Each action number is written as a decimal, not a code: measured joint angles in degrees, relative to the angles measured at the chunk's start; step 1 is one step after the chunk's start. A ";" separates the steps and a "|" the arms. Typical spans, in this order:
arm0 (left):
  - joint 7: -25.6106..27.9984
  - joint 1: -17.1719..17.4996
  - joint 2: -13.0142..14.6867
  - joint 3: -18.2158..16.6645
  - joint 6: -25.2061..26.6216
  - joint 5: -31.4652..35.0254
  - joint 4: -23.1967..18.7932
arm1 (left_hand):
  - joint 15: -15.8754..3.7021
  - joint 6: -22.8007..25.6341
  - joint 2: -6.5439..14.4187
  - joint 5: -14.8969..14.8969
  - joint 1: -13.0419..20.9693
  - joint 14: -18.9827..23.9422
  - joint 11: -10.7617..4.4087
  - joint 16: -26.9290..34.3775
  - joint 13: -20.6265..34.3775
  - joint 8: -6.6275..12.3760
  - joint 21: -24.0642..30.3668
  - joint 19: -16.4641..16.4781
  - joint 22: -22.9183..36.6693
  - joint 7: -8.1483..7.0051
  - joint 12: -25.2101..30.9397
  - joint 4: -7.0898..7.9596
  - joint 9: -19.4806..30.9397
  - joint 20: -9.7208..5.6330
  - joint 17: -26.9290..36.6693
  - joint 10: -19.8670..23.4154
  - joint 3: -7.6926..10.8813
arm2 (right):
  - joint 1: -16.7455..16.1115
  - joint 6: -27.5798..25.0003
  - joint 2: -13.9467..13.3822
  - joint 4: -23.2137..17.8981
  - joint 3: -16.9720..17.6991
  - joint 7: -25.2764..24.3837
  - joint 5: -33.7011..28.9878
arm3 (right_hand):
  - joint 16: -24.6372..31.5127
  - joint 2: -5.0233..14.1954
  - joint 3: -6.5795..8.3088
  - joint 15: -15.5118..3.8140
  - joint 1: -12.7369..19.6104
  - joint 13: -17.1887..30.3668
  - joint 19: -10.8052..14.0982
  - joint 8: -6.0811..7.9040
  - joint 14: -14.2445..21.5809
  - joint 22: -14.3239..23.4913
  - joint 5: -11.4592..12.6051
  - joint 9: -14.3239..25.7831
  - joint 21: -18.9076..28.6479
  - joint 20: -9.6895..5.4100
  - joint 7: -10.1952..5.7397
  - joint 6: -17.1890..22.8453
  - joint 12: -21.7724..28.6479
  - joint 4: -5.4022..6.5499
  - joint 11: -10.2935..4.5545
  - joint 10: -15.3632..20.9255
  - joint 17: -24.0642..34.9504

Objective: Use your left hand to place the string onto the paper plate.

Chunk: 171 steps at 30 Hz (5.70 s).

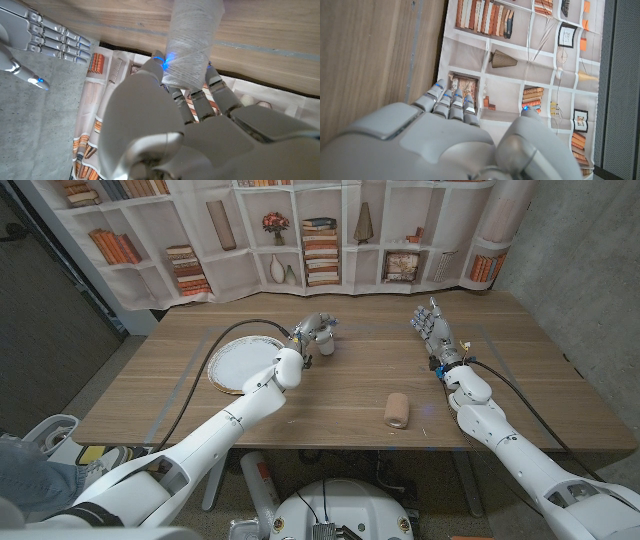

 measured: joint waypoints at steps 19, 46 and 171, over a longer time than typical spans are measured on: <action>-1.44 0.01 0.67 -0.67 -0.63 -1.37 -1.16 | 0.43 0.52 -0.06 -0.26 0.06 0.43 0.11 -0.01 0.23 0.00 0.42 0.31 -0.01 0.11 0.00 0.09 -0.01 0.29 0.26 0.71 0.05 | -0.19 -0.24 -0.23 -0.80 -0.03 -0.68 -0.29 | 0.00 0.30 0.00 0.00 0.30 0.00 0.00 0.00 0.00 0.00 0.00 0.00 0.00 0.00 0.32 0.32 0.00 0.00 0.00 0.00 0.00; -4.01 0.41 3.57 -2.48 -1.50 -3.28 -4.36 | 0.70 1.94 -0.05 -0.44 0.05 1.10 0.09 -0.05 0.52 0.00 0.89 0.40 -0.04 -0.11 0.00 0.34 -0.01 0.20 0.80 1.95 -0.20 | 0.38 -0.33 0.02 -0.51 -0.30 -0.83 -0.54 | 0.00 0.30 -0.17 0.21 0.30 0.00 0.00 0.00 0.22 0.00 0.00 -0.01 0.00 0.00 0.31 0.31 0.00 -0.17 0.02 0.01 0.00; -6.95 18.72 28.29 -22.27 -1.08 -10.10 -30.74 | 1.68 4.50 0.73 -0.43 -1.31 2.32 2.46 -0.49 1.84 -0.72 2.54 0.87 0.00 0.20 -1.34 0.82 0.28 0.55 2.38 3.67 -0.67 | 3.43 -3.00 1.00 -0.80 -2.81 -4.07 -4.44 | 0.00 0.84 -0.79 0.10 0.37 0.00 0.64 0.00 0.72 0.00 0.00 -0.01 0.00 -0.21 0.52 0.51 0.44 -0.79 0.21 0.21 0.14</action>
